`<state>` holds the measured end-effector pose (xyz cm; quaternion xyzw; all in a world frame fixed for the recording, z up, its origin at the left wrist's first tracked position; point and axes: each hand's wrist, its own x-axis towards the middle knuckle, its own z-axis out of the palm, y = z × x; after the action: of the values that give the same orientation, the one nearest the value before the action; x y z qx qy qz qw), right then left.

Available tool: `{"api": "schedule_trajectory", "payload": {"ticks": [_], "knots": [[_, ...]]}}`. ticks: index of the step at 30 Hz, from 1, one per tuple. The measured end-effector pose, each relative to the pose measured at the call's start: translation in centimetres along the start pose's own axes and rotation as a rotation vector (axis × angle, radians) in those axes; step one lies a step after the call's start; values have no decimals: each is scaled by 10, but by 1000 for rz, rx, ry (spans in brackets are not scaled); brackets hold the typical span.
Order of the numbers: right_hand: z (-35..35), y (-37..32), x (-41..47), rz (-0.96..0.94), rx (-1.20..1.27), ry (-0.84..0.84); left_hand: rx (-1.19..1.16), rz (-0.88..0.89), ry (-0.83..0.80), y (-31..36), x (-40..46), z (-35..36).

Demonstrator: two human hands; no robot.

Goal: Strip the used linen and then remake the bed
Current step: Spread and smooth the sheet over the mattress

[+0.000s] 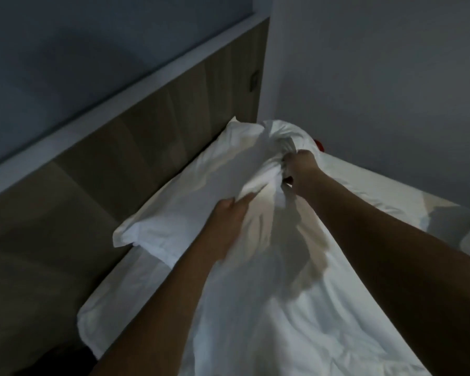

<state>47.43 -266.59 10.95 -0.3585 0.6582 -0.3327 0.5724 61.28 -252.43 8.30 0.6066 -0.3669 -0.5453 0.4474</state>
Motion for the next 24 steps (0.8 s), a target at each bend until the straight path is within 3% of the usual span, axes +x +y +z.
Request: {"api": "schedule_trajectory", "payload": {"ticks": [3,6,10,13,16,20,22,24], "knots": [[19,-28,7,109,241,14,4,-80,-109,4,-7,-29],[20,-18,18,50,188,21,334,-273,-177,-61,-8,-35],[29,42,11,113,-241,-164,399,-328,-22,-104,-6,-29],[55,90,-3,249,-627,-381,321,-234,-35,-94,-5,-15],[75,114,-4,199,-895,-453,378,-286,-56,-94,-8,-2],[82,120,0,253,-931,-436,251,-409,-36,-123,-32,-16],[86,128,-5,367,-932,-451,249,-402,-40,-132,-39,-25],[93,133,-12,344,-1028,-486,302,-356,-59,-132,-33,-22]]}}
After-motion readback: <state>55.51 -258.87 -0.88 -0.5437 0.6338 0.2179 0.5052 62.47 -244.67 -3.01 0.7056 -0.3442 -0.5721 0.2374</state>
